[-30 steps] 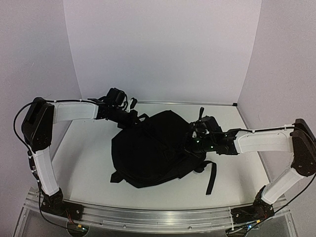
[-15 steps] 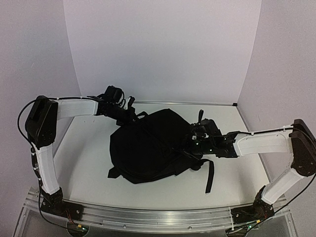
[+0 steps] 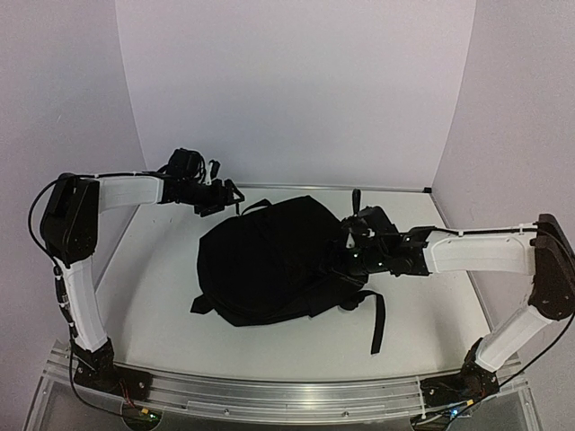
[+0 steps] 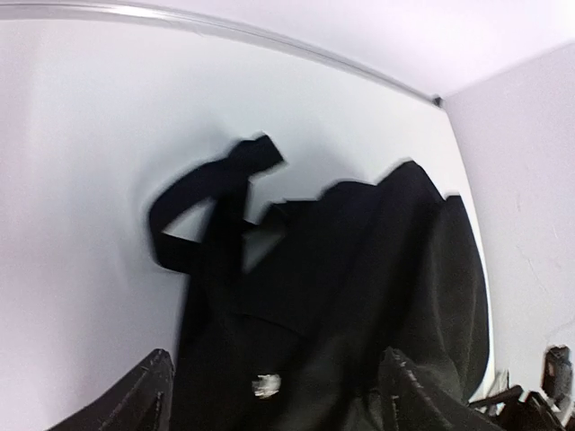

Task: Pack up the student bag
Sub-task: Zip the student bag at the center of the board, then reset both arms

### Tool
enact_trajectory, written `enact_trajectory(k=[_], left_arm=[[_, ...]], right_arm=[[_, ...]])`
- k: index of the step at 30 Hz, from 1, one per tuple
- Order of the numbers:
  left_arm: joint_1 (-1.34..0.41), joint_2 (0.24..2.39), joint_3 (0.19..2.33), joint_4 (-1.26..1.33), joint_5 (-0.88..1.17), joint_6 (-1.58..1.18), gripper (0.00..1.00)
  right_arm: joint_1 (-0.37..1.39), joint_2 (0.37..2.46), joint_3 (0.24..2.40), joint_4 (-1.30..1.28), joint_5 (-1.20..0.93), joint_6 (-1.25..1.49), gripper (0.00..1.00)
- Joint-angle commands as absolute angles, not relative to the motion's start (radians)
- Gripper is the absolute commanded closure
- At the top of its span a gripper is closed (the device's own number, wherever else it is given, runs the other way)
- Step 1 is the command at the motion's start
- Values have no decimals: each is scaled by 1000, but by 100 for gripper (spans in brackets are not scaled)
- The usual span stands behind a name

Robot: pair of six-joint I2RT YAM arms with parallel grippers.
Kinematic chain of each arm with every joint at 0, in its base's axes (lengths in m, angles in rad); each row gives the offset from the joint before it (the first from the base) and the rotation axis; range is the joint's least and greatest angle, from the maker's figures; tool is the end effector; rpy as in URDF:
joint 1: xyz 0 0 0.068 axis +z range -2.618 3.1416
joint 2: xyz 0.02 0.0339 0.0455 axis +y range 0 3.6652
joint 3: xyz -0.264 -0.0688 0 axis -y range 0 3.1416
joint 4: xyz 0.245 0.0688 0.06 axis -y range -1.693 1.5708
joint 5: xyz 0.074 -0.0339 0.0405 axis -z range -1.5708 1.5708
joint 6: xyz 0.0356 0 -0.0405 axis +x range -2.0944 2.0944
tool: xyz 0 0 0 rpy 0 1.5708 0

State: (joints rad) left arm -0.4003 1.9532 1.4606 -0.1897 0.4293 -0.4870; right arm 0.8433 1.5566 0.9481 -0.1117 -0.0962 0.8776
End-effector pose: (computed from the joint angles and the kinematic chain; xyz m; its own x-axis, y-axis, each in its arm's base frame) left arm 0.4043 -0.1872 0.2284 -0.8183 -0.1158 -0.5631 0.3043 0.7438 -0.5952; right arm 0.2194 0.2516 0.2145 -0.8890 0.1529 -0.4316 -0.1683 0.7674 0.6187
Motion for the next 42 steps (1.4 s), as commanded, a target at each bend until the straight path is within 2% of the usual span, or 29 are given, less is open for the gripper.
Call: enact_trajectory(k=[1,4,6,8,15,22,28,35,42], left_arm=[[-376,1836,1409,-124,368,-495,13],[-347,1791,1359,-135,356,-503,7],[-310,1757,1317,-143,346,-516,4],[-269,1725,1271,-158,313,-545,1],[-51,1562,1063,-165,289,-628,0],[144,1399,958,-256,259,-577,0],[145,1184,986,-401,107,-471,0],[145,947,1013,-492,31,-263,0],[146,771,862,-492,-43,-201,0]], right_arm=[[832,1522,1063,-161,-37,767,14],[797,1523,1106,-177,-22,704,5],[761,1519,1120,-183,1,654,2],[722,1513,1125,-195,37,608,2],[450,1442,1065,-201,1,516,2],[198,1334,982,-196,-21,446,2],[171,1146,913,-112,151,386,2],[171,877,716,161,254,294,2],[171,737,546,270,313,228,2]])
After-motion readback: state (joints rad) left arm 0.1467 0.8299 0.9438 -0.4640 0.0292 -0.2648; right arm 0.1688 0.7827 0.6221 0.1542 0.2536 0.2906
